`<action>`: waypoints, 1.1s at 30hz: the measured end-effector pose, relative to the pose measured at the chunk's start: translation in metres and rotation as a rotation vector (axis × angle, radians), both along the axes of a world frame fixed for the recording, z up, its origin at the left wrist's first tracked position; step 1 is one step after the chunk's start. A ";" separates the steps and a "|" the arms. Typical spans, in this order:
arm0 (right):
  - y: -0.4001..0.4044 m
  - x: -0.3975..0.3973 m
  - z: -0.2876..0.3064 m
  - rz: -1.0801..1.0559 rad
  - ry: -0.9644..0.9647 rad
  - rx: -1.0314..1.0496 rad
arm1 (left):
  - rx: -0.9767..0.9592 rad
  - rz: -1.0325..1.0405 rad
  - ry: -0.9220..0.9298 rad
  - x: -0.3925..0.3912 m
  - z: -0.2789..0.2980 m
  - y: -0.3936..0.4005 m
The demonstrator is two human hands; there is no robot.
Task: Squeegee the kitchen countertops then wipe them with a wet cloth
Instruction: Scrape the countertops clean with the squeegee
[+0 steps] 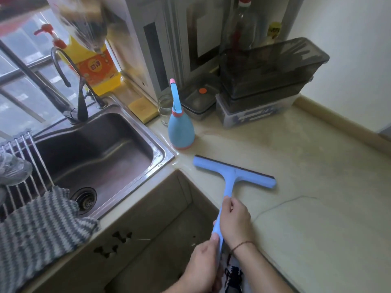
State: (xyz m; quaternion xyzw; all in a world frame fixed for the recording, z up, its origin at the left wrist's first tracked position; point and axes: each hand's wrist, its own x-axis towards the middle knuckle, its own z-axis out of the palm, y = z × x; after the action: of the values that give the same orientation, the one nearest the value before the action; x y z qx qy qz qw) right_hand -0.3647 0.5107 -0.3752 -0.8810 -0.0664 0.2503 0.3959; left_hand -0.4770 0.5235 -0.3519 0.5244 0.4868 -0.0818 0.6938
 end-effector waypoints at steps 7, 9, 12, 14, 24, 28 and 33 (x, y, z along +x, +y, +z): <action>-0.007 -0.002 0.016 -0.083 0.197 0.245 | 0.020 -0.173 -0.064 -0.008 0.022 0.030; -0.024 0.022 0.029 -0.129 0.220 0.309 | 0.029 -0.281 -0.084 0.012 0.034 0.035; -0.054 0.074 0.044 -0.216 0.253 0.375 | -0.029 -0.375 -0.116 0.069 0.042 0.026; -0.071 0.115 0.044 -0.267 0.235 0.372 | -0.019 -0.428 -0.124 0.116 0.039 0.011; -0.135 0.309 0.032 -0.395 0.079 0.193 | -0.134 -0.492 -0.140 0.317 0.025 -0.068; -0.139 0.334 0.017 -0.391 -0.046 0.088 | -0.316 -0.449 -0.065 0.347 0.026 -0.068; -0.132 0.326 0.005 -0.411 -0.051 0.088 | -0.349 -0.441 -0.030 0.342 0.021 -0.072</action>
State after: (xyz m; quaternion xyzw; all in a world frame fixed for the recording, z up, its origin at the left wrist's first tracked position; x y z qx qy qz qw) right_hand -0.0382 0.3786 -0.3699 -0.8640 0.0940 0.1386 0.4748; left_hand -0.1345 0.4513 -0.3312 0.4915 0.3290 -0.3054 0.7463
